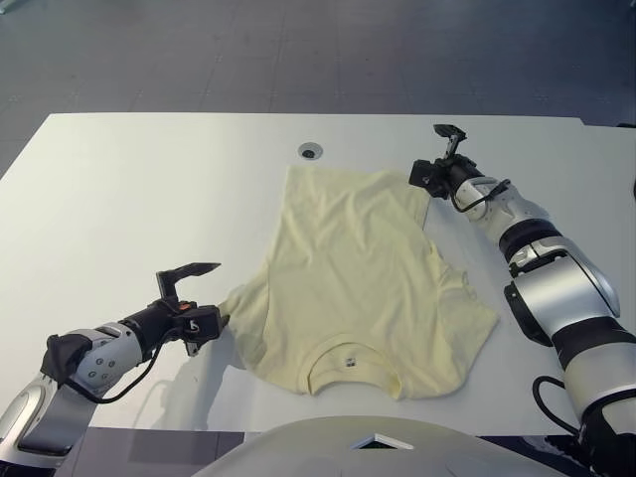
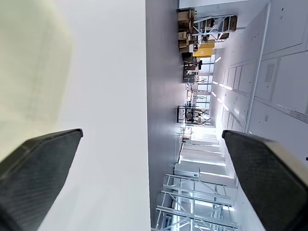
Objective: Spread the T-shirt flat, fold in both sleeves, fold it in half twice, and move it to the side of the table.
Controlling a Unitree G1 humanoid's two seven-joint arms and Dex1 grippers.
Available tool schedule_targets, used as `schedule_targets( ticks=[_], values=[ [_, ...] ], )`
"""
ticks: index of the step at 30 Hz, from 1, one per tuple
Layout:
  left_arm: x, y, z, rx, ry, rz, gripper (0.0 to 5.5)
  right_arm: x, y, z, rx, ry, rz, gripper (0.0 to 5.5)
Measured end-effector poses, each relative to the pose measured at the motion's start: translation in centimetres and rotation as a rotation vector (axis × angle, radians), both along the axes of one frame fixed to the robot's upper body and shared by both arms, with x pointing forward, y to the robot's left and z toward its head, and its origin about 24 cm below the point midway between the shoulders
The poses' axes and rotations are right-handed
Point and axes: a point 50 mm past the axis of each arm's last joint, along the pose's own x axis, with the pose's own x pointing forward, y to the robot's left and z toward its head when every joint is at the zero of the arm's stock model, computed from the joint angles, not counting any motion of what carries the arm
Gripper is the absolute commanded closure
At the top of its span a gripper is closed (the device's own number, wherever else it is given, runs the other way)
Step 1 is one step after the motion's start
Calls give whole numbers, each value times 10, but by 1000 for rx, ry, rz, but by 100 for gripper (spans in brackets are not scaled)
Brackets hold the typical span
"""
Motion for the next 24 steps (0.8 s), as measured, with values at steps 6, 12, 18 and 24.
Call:
schedule_targets(
  ticks=[6,12,18,24],
  values=[
    [13,8,38,-51,-154,60,10,2,7,23,199,-62,84,11],
    [17,10,57,-138,-173,46,10,-21,-1,34,395,-50,228,11],
    [34,4,63,-221,-223,20,10,-65,-9,25,509,36,264,37],
    [85,-12,50,-378,-301,-15,10,-130,-33,17,548,183,219,77]
  ],
)
